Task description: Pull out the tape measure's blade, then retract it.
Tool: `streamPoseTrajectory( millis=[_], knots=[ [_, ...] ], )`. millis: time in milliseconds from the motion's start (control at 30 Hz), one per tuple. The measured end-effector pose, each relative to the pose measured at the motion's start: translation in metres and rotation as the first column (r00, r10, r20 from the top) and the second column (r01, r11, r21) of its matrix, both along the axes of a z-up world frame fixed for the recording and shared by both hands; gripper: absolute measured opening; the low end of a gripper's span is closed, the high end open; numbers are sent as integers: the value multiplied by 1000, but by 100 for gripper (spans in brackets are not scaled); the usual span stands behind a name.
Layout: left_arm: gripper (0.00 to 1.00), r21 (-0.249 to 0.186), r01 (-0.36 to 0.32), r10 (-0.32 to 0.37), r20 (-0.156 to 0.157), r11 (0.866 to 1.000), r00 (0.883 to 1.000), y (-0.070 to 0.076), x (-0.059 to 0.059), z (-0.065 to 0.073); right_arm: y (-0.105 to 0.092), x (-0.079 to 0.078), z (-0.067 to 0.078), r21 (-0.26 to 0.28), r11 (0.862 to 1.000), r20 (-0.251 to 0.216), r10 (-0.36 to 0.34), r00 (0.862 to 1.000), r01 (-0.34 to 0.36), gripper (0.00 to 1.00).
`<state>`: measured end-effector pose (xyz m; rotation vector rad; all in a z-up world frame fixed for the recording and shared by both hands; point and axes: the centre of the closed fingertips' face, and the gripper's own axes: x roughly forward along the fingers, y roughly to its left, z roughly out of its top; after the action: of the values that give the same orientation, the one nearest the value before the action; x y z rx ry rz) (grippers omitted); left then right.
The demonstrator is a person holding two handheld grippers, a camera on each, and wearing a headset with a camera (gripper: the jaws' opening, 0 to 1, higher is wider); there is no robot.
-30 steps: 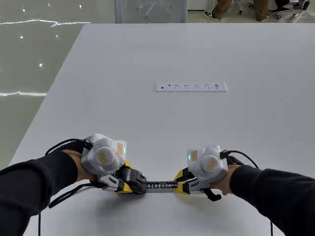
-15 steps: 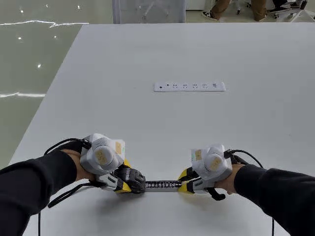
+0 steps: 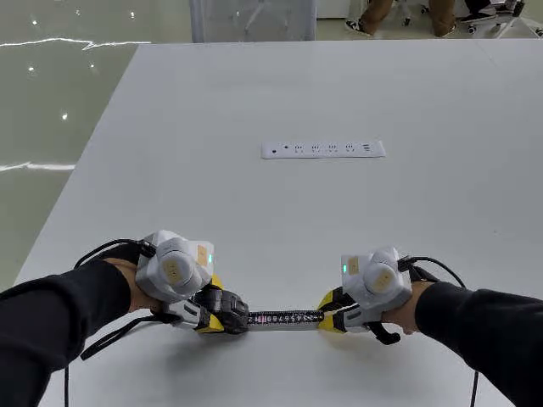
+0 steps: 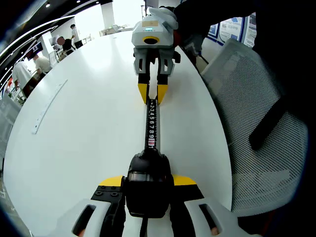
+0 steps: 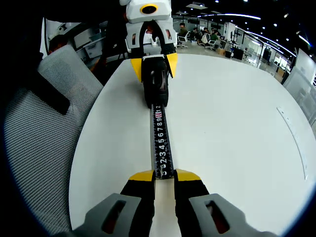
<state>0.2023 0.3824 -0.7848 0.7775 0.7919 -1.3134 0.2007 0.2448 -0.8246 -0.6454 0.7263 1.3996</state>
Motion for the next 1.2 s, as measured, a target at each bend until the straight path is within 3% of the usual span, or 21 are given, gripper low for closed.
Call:
streamPoseTrajectory(
  millis=[1200],
  knots=[
    [30, 9, -4, 4, 10, 1000, 1000, 0, 0, -1, -43, 0, 1, -30, 999, 1, -20, 1000, 20, 10]
  ],
)
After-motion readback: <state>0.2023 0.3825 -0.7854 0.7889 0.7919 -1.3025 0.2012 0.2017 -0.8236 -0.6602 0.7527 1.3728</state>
